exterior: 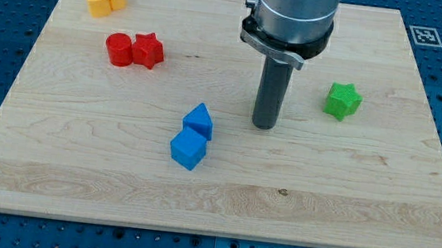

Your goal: Move the blue cube along with a blue triangle to the left of the green circle

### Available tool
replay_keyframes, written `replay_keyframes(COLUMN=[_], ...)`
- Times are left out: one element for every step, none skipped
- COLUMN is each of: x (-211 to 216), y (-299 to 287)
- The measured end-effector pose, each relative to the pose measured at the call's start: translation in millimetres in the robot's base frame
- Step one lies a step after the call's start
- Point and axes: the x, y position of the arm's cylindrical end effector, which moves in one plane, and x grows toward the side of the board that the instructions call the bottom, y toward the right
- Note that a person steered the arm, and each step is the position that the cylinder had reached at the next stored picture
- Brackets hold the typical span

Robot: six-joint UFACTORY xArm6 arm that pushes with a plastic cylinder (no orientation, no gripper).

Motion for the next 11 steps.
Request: replay_keyframes(x=[22.2,54.5,83.9,97.2,94.9,89.1,84.4,67.2,50.2,30.6,11.1], y=[-17.4,-40.1,-63.5,-84.7,-105.2,-112.5,-106.8,-97.4,-89.6,-84.1,-79.8])
